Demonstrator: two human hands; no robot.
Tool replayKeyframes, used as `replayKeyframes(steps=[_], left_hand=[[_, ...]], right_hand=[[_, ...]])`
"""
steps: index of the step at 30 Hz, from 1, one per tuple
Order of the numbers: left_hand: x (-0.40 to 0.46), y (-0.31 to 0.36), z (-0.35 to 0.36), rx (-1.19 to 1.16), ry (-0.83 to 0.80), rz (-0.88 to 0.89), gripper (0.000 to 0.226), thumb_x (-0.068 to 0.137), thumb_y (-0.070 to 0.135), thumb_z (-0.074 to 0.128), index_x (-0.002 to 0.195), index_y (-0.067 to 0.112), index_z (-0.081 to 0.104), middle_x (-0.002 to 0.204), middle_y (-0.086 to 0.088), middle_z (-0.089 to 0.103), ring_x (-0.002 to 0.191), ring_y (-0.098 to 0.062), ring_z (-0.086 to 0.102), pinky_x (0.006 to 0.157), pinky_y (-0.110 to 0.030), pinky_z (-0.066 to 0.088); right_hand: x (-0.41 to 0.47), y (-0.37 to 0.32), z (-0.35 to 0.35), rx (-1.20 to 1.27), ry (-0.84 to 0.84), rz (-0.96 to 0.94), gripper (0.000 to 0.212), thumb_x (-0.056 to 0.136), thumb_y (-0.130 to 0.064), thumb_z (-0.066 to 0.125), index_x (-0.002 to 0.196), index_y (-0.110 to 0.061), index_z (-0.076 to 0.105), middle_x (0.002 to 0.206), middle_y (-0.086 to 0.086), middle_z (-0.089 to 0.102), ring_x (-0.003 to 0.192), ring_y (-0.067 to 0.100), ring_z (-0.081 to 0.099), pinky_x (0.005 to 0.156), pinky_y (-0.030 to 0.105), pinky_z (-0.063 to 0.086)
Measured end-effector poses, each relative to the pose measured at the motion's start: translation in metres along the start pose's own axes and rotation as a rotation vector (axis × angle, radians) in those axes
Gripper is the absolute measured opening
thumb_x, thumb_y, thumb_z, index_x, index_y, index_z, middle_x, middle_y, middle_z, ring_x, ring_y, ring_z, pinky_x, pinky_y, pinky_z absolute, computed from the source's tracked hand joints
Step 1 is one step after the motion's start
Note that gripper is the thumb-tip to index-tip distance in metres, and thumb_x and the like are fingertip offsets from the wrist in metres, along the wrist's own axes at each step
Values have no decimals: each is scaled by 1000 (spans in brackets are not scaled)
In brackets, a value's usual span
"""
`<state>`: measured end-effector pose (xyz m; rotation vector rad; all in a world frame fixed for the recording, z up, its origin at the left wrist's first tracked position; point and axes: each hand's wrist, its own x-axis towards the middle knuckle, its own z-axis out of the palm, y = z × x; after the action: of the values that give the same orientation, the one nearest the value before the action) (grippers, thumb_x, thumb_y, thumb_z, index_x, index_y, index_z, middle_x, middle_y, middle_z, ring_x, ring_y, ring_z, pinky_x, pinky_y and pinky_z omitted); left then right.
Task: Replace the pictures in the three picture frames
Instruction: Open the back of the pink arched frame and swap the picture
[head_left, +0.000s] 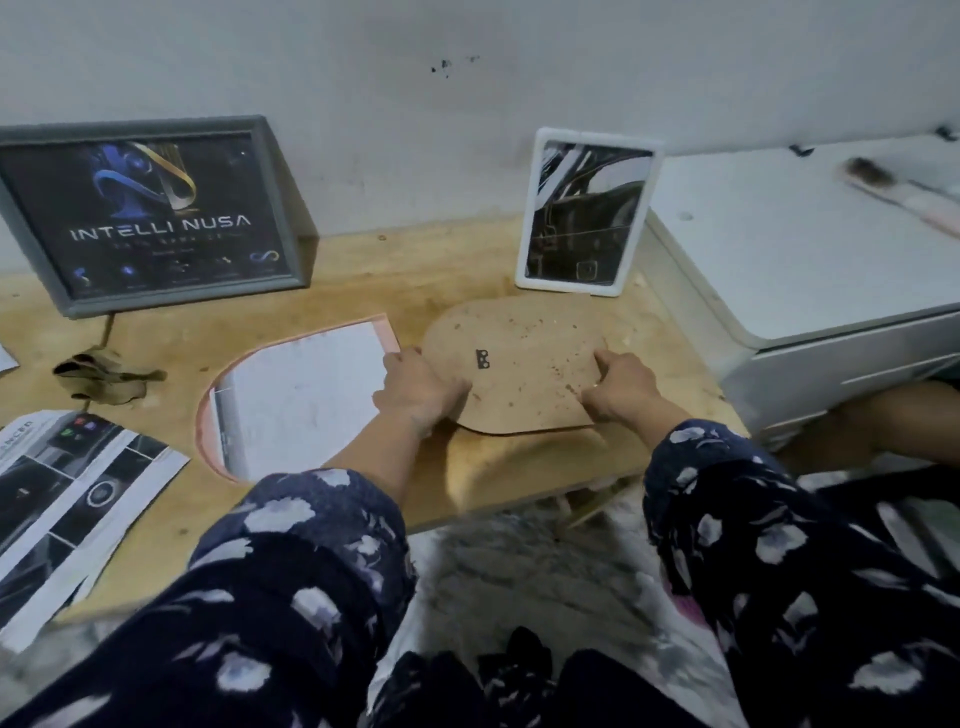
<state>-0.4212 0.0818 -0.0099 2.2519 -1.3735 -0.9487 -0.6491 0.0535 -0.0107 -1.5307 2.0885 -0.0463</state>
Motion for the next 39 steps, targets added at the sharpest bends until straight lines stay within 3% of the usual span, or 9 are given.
replayKeyframes(steps=[3,12,17,20,25,33,39], left_hand=[[-7,17,24,127,-69,83,80,75,49,75,137,16,36,138,-12,39,128,-32,39,106,-44,33],[-6,34,63,396,-44,152,69,80,53,68,132,14,45,136,-14,36,125,-36,35,104,-46,32],[-3,33,64,492,-67,181,63,84,57,61,130,16,47,134,-10,35,125,-32,32,102,-47,31],[-6,30,61,483,-102,196,61,87,56,56,133,17,45,137,-9,35,128,-31,31,105,-48,27],[-14,17,38,331,-9,179,48,94,45,49,135,22,44,140,-6,42,130,-30,32,105,-47,25],[-12,-55,-31,281,276,-126,48,94,33,51,138,17,40,139,-9,38,128,-30,34,101,-42,33],[-15,-110,-67,267,315,-352,55,94,38,52,139,12,36,143,-12,33,133,-31,29,105,-43,31]], right_hand=[[2,27,-7,-51,11,12,55,83,-23,59,134,-17,41,124,14,44,115,37,40,96,42,39],[7,61,1,-63,55,-51,41,96,-25,45,136,-18,38,139,13,35,119,34,32,94,41,35],[5,56,2,-189,56,-21,38,93,-27,44,131,-22,42,134,11,32,118,30,31,93,42,32],[1,47,3,-263,130,-15,32,88,-19,43,119,-19,51,127,11,34,115,31,31,92,41,30],[-9,16,16,-269,183,-79,41,86,-14,45,126,-19,49,127,12,37,118,31,32,96,42,30],[-39,-91,55,-233,80,-410,54,82,-5,43,132,-24,49,131,7,41,121,28,32,101,42,34],[-52,-138,92,-254,10,-524,41,90,-20,46,130,-22,53,132,5,44,122,26,32,99,40,33]])
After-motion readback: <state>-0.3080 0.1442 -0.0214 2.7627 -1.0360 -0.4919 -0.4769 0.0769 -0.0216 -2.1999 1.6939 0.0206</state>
